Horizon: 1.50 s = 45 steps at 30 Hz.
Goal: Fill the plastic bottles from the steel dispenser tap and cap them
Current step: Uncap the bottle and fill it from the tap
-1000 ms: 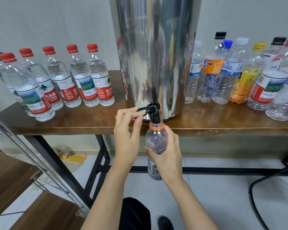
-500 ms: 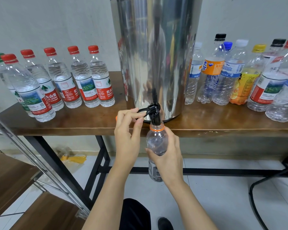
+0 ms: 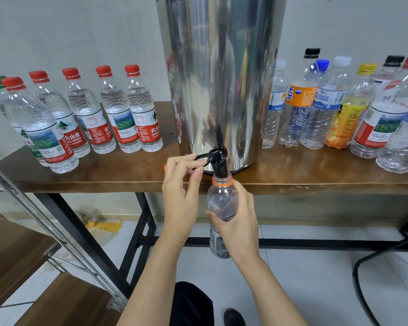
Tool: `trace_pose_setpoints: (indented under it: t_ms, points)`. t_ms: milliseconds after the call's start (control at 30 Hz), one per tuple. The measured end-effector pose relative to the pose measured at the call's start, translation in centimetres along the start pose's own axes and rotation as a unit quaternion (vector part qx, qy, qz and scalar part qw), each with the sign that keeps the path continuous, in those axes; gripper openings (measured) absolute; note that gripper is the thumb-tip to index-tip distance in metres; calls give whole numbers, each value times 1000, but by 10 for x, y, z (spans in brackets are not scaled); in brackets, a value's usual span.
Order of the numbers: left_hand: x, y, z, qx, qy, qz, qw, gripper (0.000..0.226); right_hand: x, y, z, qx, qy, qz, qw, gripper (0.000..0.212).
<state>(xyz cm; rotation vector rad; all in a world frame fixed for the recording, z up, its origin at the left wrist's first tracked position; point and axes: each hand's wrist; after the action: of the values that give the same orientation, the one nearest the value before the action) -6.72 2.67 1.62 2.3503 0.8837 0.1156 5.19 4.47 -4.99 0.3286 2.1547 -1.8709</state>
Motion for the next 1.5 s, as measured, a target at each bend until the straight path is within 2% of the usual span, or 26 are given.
trace_pose_setpoints:
  t_ms: [667, 1500]
  points:
    - [-1, 2, 0, -6, -2, 1, 1000, 26, -1, -2, 0, 5, -2, -12, 1000, 85]
    - [0, 0, 0, -4, 0, 2, 1000, 22, -2, -3, 0, 4, -5, -25, 1000, 83]
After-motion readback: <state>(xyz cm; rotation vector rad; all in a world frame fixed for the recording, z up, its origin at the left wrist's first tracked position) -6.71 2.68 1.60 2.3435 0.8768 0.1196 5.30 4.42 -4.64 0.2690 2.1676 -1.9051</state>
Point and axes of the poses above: each hand's wrist, its own z-axis away from the middle knuckle, its own x-axis out of the palm, y = z × x, and after that the axes turned 12 degrees about x, right-handed
